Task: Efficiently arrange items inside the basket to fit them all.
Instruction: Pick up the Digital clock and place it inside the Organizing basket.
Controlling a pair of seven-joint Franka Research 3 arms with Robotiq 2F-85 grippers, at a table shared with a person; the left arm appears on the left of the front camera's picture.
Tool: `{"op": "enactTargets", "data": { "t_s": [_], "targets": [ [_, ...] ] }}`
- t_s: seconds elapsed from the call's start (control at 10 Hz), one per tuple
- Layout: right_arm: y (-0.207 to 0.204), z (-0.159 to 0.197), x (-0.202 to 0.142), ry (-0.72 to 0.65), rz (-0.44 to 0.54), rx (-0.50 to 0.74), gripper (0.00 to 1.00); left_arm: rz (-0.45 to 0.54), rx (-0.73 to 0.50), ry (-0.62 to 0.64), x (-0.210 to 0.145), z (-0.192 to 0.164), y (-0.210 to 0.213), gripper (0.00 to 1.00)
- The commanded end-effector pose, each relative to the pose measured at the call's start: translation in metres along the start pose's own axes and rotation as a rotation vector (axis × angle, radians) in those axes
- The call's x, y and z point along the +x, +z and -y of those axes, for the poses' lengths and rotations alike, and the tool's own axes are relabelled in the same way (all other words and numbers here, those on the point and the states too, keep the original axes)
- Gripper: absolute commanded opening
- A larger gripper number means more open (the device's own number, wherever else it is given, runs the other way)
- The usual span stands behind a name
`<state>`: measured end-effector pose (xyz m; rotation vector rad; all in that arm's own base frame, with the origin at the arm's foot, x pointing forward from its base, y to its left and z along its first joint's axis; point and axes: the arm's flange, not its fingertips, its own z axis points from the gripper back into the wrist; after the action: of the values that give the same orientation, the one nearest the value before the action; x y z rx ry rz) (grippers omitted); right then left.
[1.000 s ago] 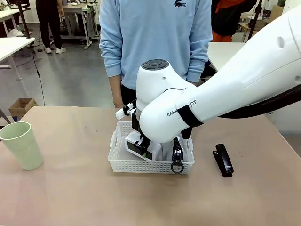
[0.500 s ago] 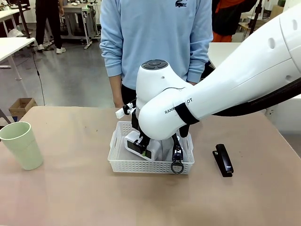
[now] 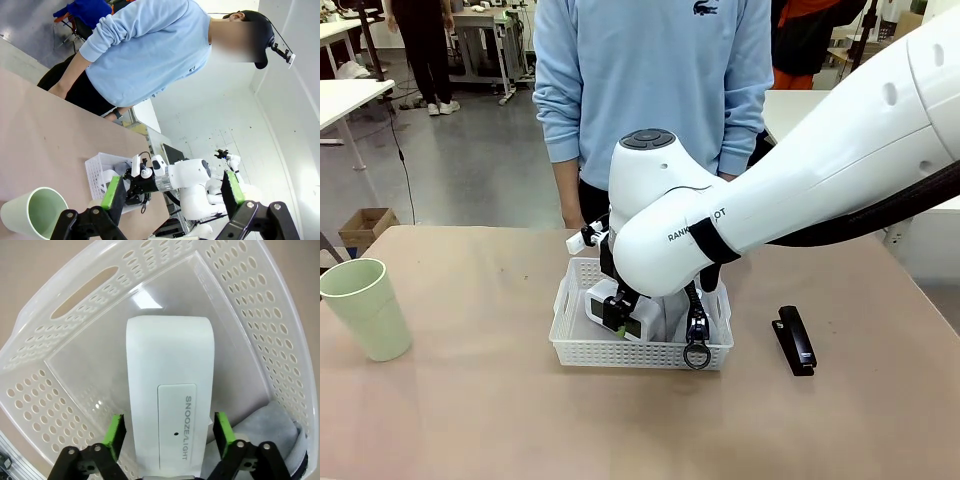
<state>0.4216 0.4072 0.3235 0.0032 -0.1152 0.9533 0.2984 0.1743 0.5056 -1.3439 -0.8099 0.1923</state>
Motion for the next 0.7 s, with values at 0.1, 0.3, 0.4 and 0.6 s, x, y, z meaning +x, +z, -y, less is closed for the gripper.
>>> {"op": "enactTargets", "data": {
  "t_s": [0.1, 0.3, 0.4, 0.6],
  "targets": [
    [0.010, 0.007, -0.004, 0.000, 0.015, 0.025, 1.00, 0.010, -0.023, -0.019, 0.001, 0.000, 0.000, 1.00],
    [0.014, 0.007, -0.005, 0.008, 0.030, 0.036, 1.00, 0.010, -0.023, -0.019, 0.001, 0.000, 0.000, 1.00],
    [0.017, 0.008, -0.006, 0.007, 0.042, 0.042, 1.00, 0.010, -0.023, -0.019, 0.001, 0.000, 0.000, 1.00],
    [0.048, 0.020, -0.023, -0.042, 0.085, 0.095, 1.00, 0.010, -0.023, -0.019, 0.001, 0.000, 0.000, 1.00]
  ]
}}
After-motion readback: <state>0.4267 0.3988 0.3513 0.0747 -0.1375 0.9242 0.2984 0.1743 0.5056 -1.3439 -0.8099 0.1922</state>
